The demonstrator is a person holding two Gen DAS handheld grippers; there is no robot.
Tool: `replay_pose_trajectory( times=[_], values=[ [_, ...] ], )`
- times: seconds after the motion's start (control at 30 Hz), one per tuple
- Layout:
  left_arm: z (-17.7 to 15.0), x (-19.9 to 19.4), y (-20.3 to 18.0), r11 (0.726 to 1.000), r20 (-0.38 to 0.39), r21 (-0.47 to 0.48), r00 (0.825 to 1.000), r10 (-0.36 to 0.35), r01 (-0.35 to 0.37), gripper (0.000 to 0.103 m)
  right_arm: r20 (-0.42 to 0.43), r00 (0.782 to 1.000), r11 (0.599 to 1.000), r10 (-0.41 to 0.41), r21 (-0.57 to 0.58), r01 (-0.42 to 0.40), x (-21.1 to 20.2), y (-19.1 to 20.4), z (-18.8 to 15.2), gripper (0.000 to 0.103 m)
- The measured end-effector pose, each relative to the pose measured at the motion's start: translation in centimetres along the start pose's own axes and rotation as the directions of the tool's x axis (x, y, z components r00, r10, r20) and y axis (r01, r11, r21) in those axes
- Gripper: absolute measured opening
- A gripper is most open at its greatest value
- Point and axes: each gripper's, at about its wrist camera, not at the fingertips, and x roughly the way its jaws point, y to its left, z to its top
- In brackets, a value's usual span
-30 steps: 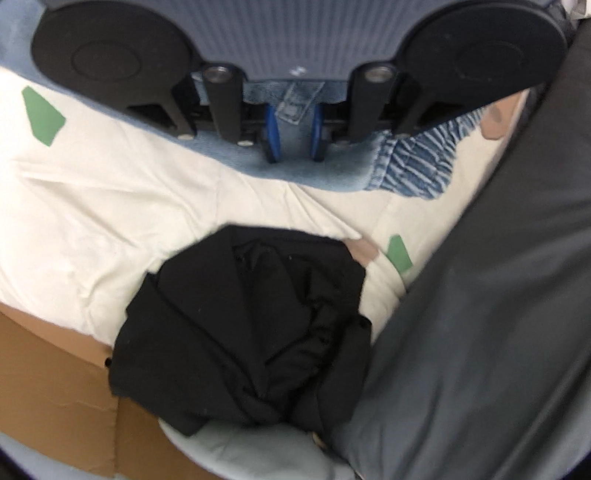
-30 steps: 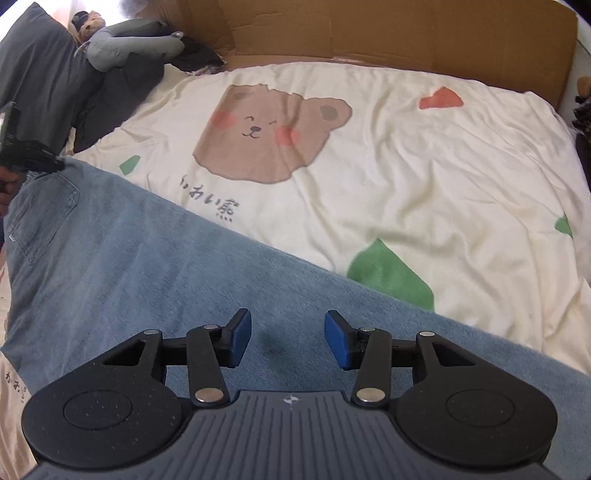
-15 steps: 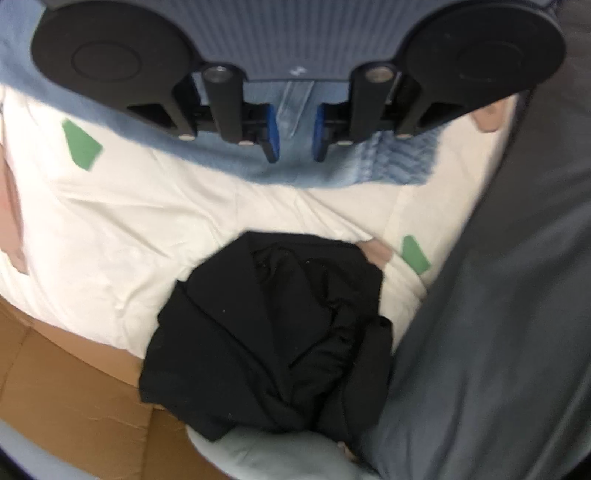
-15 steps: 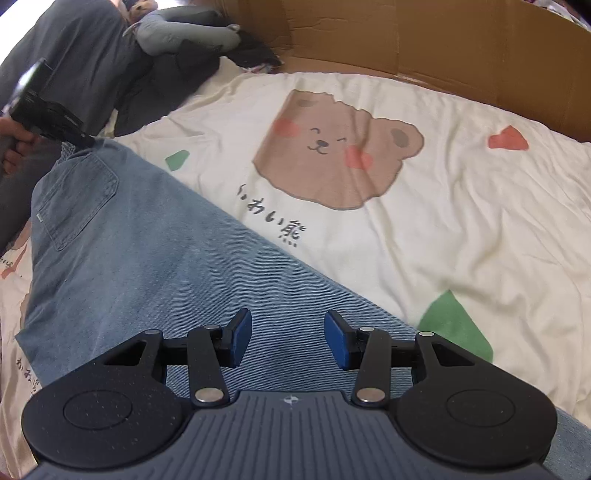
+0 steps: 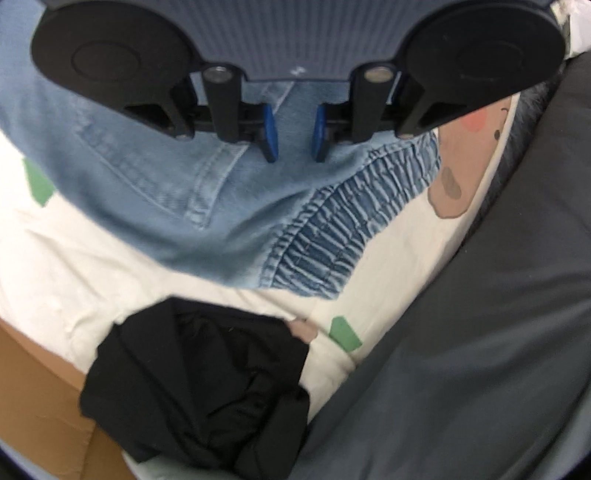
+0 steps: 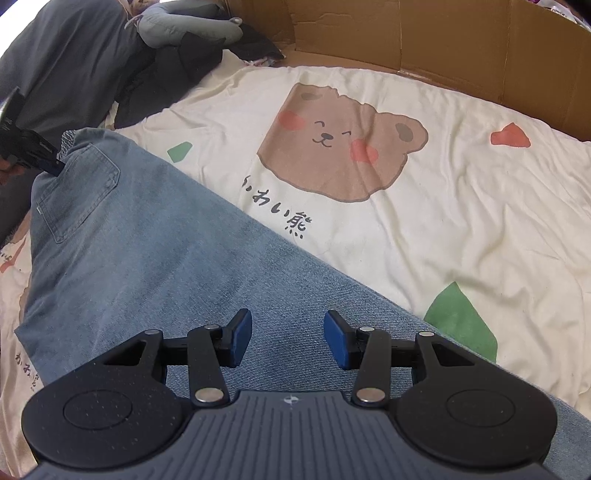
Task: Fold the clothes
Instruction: 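Close the left tool on the jeans waistband while the right tool hovers over the leg, then hold the waistband with the left tool while the right tool presses along the jeans leg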
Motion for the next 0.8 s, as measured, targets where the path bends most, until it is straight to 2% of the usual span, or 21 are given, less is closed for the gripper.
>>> replay_pose_trajectory(
  times=[0.17, 0.3, 0.43, 0.57, 0.8],
  values=[
    [-0.1, 1.9, -0.1, 1.0, -0.007, 0.0, 1.0, 0.0, 0.0, 0.024, -0.02, 1.0, 1.0, -0.006, 0.011, 0.006, 0.5, -0.2, -0.3, 0.051],
    [0.0, 1.5, -0.2, 1.0, -0.013, 0.016, 1.0, 0.001, -0.001, 0.023, -0.03, 1.0, 1.0, -0.006, 0.014, 0.007, 1.0, -0.1, -0.4, 0.051],
    [0.6, -0.8, 0.5, 0.999, 0.034, -0.015, 0.999, -0.034, 0.034, 0.022, -0.026, 1.0, 1.0, 0.0, 0.012, 0.0, 0.9, 0.0, -0.3, 0.051],
    [1.6, -2.8, 0.8, 0.998, 0.116, -0.02, 0.992, -0.058, 0.061, 0.022, -0.023, 1.0, 1.0, 0.001, 0.012, -0.001, 0.9, 0.0, -0.3, 0.051],
    [3.7, -0.4, 0.7, 0.998, 0.117, -0.029, 0.992, -0.05, 0.054, 0.023, -0.006, 1.0, 1.0, 0.02, -0.009, -0.02, 0.7, 0.5, 0.4, 0.051]
  ],
)
